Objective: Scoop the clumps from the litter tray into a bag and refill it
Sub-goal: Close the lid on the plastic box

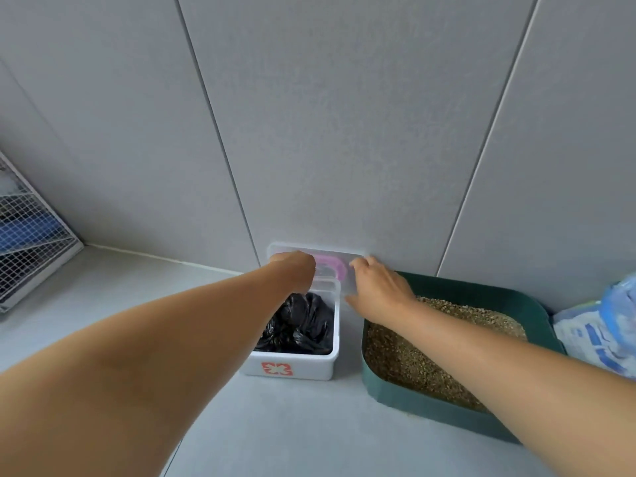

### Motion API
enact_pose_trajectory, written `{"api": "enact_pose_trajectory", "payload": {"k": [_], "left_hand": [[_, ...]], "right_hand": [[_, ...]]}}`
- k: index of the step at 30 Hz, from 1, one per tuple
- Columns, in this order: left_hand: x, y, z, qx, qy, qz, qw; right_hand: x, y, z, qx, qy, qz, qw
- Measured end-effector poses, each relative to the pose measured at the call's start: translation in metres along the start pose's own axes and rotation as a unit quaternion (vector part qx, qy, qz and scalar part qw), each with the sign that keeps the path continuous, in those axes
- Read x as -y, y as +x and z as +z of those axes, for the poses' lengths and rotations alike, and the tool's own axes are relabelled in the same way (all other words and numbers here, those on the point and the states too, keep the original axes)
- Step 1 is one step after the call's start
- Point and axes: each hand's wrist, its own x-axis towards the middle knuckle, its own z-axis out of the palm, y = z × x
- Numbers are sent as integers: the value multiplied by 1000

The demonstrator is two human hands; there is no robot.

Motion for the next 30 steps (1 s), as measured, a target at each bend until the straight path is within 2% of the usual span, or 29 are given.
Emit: {"api": "enact_pose_trajectory", "payload": {"k": [4,9,11,15,18,21,23,27,29,30], "left_hand": [[-6,11,15,-57,-24,-24,998],[-18,25,29,-107,-10,-24,994],[-20,30,33,-148,-19,1,989],[-27,34,44,-219,-70,45,972],[-25,39,56,-239,-179,43,953],[-16,32,64,-240,-293,55,924],[-14,25,66,-230,-321,79,915],[-1,3,64,-139,-407,89,899],[4,-8,59,-108,-463,66,877],[7,-16,57,-100,-514,44,851]], "right_hand": [[5,16,9,-66,-30,-5,997],[-2,35,16,-87,-34,14,996],[-7,41,20,-88,-45,13,995],[-15,49,23,-93,-76,17,993],[-16,56,21,-84,-96,4,992],[-10,61,14,-54,-130,-17,990],[-7,60,12,-24,-155,-20,987],[7,53,0,-13,-159,-45,986],[14,46,-6,-26,-150,-63,986],[18,41,-8,-34,-149,-75,985]]}}
